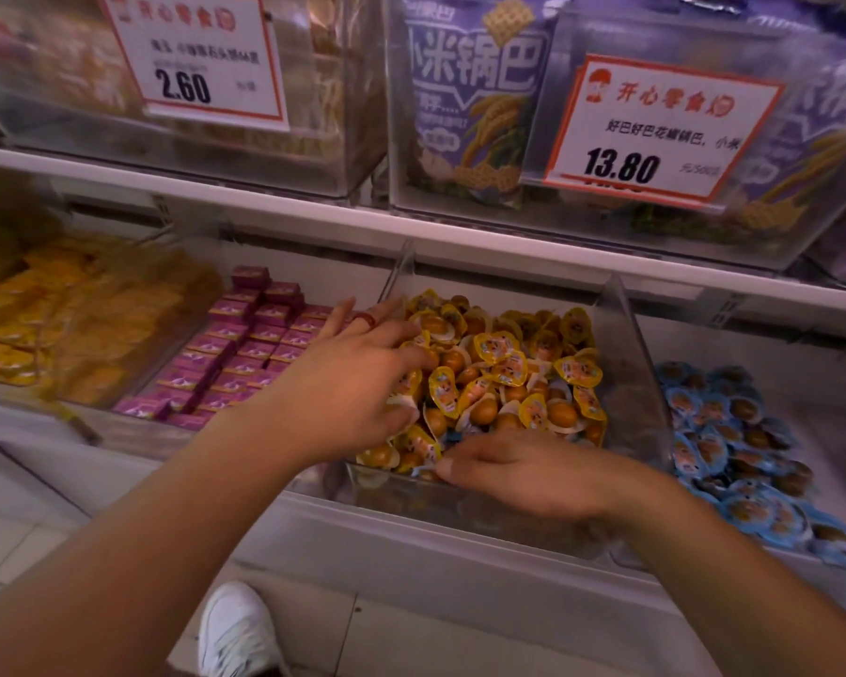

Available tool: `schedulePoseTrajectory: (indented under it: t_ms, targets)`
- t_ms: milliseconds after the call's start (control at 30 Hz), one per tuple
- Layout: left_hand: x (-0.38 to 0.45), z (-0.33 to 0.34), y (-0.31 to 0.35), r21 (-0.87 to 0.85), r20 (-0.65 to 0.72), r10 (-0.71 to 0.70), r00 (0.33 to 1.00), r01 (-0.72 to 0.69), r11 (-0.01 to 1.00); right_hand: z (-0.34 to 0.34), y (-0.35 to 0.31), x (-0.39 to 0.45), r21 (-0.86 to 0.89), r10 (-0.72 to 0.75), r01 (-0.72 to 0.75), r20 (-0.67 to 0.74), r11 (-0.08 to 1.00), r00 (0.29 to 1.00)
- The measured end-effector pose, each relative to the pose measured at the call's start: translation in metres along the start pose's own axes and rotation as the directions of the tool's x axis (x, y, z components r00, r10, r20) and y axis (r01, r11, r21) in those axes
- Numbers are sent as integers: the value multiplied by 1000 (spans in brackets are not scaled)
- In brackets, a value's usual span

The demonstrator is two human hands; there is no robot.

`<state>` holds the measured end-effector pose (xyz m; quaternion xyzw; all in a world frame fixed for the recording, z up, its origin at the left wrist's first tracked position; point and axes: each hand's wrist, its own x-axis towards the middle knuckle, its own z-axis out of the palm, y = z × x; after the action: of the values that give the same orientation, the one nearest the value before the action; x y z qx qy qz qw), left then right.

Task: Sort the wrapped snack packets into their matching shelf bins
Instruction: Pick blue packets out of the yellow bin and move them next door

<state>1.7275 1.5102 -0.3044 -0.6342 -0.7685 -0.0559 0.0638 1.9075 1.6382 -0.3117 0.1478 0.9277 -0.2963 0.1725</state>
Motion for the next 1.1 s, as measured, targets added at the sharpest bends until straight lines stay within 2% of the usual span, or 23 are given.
schedulePoseTrajectory:
  t_ms: [67,133,367,433,567,667,733,767,833,900,967,1033,1100]
  targets:
    - [0,0,2,-21,-20,0,1000,0,1000,0,-1,-4,-2,-50,50,53,999,997]
    - [1,-1,5,-30,-31,5,1000,-6,1000,5,-3,-5,-44,-113,115,47,992,992]
    - [2,-9,22,-176,-201,107,974,-143,974,18,4,-4,27,-230,239,-185,971,956]
    - [1,-13,28,-294,-143,128,981,-166,941,18,7,-3,25,-229,239,-199,971,953]
    - [-2,-12,34,-509,124,145,982,-63,858,12,11,-4,197,-211,250,-200,948,957]
    - [-3,-4,35,-652,249,185,951,23,758,1,21,-8,291,-103,172,-239,941,966]
    - [0,3,38,-687,214,81,973,91,721,-4,27,-11,430,57,41,-214,902,975]
    - [3,6,42,-707,186,2,983,132,695,-5,28,-12,558,139,-9,-190,830,972]
    - [9,8,50,-813,162,-134,978,209,543,-5,24,-11,771,234,25,-224,636,946]
    - [16,7,60,-936,203,-283,937,271,226,-10,18,-9,867,294,166,-331,470,897]
    - [24,3,71,-954,295,-387,873,287,-80,-17,14,-9,890,355,295,-416,347,837]
    - [29,4,81,-911,400,-403,823,307,-276,-22,12,-12,876,403,369,-473,311,784]
    - [33,6,85,-813,509,-306,805,333,-477,-20,11,-11,810,396,411,-570,419,720]
